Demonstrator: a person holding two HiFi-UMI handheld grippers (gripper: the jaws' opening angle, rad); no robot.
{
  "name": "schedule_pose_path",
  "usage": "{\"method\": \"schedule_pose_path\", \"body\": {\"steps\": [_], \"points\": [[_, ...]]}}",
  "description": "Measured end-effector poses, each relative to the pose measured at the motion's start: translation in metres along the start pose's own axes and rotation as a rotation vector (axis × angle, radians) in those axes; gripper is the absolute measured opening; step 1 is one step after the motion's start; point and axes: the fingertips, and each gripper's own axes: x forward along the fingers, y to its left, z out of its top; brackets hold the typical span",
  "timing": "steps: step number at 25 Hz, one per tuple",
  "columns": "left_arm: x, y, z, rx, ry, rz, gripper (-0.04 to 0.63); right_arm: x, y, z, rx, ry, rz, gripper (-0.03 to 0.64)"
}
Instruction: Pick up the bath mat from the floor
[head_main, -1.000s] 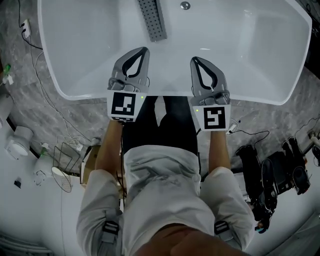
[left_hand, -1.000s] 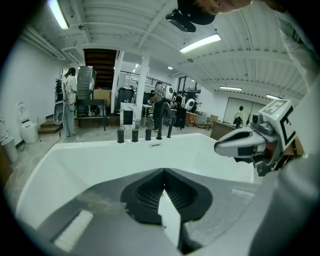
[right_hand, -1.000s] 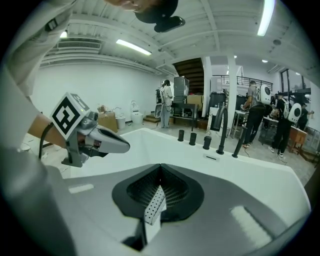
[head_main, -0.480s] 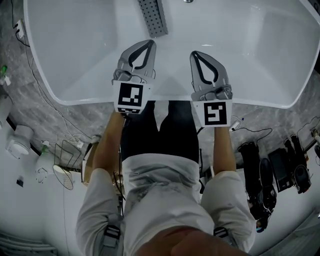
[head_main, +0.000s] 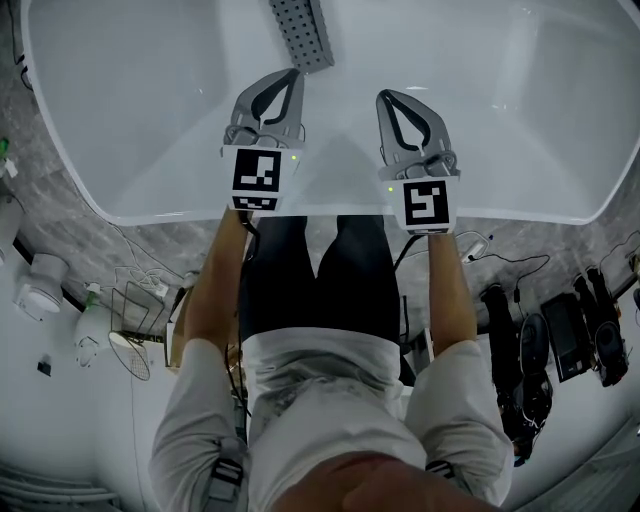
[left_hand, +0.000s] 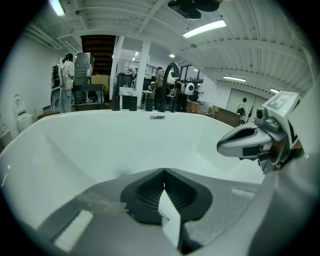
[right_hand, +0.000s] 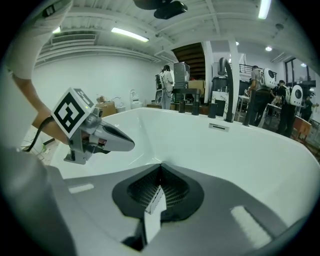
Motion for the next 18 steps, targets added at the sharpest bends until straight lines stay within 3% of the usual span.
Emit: {"method": "schedule_pose_path", "body": {"steps": [8,18], "points": [[0.041,0.006,-0.042,-0.052,0.060,-0.015,0.017,0.038,-0.017,-0.027,0.064,-0.011,0.003,0.002],[0.079,0.002,-0.076,-0.130,0.143,0.022,0.099,0.057,-0.037,-0.052,0.231,0.011,0.005,0.003]]}}
